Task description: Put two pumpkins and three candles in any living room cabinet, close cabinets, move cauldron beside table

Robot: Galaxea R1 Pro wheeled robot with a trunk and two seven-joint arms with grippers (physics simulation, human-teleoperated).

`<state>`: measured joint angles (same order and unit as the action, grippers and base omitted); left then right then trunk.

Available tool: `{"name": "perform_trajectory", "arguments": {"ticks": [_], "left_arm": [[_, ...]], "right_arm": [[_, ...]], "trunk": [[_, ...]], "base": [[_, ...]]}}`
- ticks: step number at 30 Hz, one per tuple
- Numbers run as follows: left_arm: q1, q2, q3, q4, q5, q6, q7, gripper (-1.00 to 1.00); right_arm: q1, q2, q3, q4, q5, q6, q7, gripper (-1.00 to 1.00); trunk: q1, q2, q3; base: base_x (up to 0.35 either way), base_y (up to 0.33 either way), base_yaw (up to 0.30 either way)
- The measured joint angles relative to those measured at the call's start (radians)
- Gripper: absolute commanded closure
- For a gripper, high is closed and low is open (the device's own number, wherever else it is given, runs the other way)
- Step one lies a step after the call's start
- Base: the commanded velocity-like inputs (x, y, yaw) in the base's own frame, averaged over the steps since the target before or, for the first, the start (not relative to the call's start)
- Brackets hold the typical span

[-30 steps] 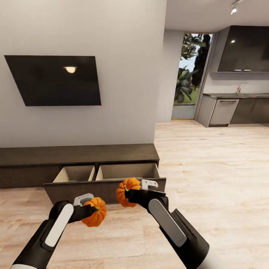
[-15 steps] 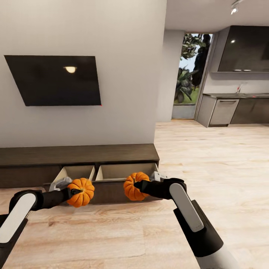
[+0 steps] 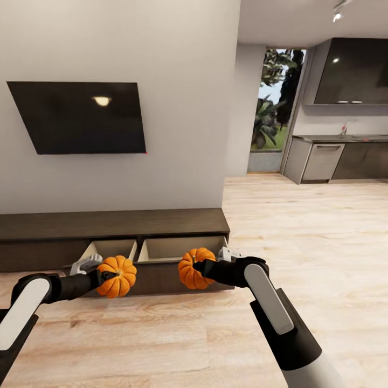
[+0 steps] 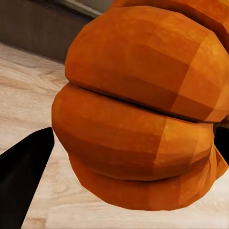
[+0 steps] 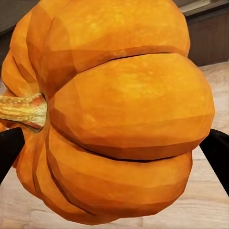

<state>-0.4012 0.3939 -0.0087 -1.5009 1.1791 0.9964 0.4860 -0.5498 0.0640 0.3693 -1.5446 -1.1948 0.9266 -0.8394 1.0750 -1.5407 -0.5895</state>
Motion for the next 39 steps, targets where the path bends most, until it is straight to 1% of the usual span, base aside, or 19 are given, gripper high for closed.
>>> {"name": "perform_trajectory", "arguments": {"ticks": [5, 8, 11, 23, 29, 31, 33, 35, 37, 39], "left_arm": [[0.000, -0.005, -0.009, 0.002, -0.002, 0.000, 0.001, 1.00], [0.000, -0.009, -0.023, 0.003, 0.000, 0.000, 0.001, 1.00], [0.000, -0.011, -0.029, 0.003, -0.003, 0.000, 0.001, 1.00], [0.000, -0.011, -0.033, 0.005, -0.003, 0.000, 0.002, 1.00], [0.000, -0.012, -0.031, 0.006, -0.004, -0.001, 0.002, 1.00], [0.000, -0.012, -0.031, 0.006, -0.007, -0.001, 0.002, 1.00], [0.000, -0.013, -0.031, 0.006, -0.011, -0.005, 0.007, 1.00], [0.000, -0.015, -0.034, 0.006, -0.027, -0.006, 0.023, 1.00], [0.000, -0.030, -0.041, 0.006, -0.061, -0.006, 0.054, 1.00], [-0.001, -0.055, -0.045, 0.006, -0.085, -0.011, 0.070, 1.00]], "right_arm": [[0.000, -0.001, -0.002, 0.001, 0.000, -0.001, 0.002, 1.00], [0.000, 0.000, -0.002, 0.002, -0.001, -0.002, 0.010, 1.00], [0.000, 0.000, -0.001, 0.002, 0.006, -0.001, 0.013, 1.00], [0.000, 0.005, 0.000, 0.008, 0.010, -0.001, 0.015, 1.00], [0.000, 0.001, -0.002, 0.007, 0.013, -0.005, 0.015, 1.00], [0.000, 0.001, -0.002, 0.009, 0.016, -0.028, 0.015, 1.00], [0.000, -0.003, -0.001, 0.009, 0.018, -0.074, 0.015, 1.00], [0.000, -0.005, 0.000, 0.012, 0.022, -0.097, 0.014, 1.00], [0.000, -0.004, 0.005, 0.016, 0.062, -0.108, 0.014, 1.00], [0.000, 0.000, 0.007, 0.020, 0.117, -0.128, 0.016, 1.00]], "trunk": [[-0.019, 0.035, 0.016], [-0.031, 0.056, 0.025], [-0.042, 0.077, 0.034], [-0.088, 0.161, 0.072], [-0.111, 0.203, 0.091], [-0.119, 0.217, 0.097], [-0.127, 0.231, 0.104], [-0.134, 0.245, 0.110], [-0.142, 0.259, 0.116], [-0.150, 0.273, 0.122]], "base": [[0.000, 0.000, 0.000], [0.000, 0.000, 0.000], [0.000, 0.000, 0.000], [0.000, 0.000, 0.000], [0.000, 0.000, 0.000], [0.000, 0.000, 0.000], [0.000, 0.000, 0.000], [0.000, 0.000, 0.000], [0.000, 0.000, 0.000], [0.000, 0.000, 0.000]]}}
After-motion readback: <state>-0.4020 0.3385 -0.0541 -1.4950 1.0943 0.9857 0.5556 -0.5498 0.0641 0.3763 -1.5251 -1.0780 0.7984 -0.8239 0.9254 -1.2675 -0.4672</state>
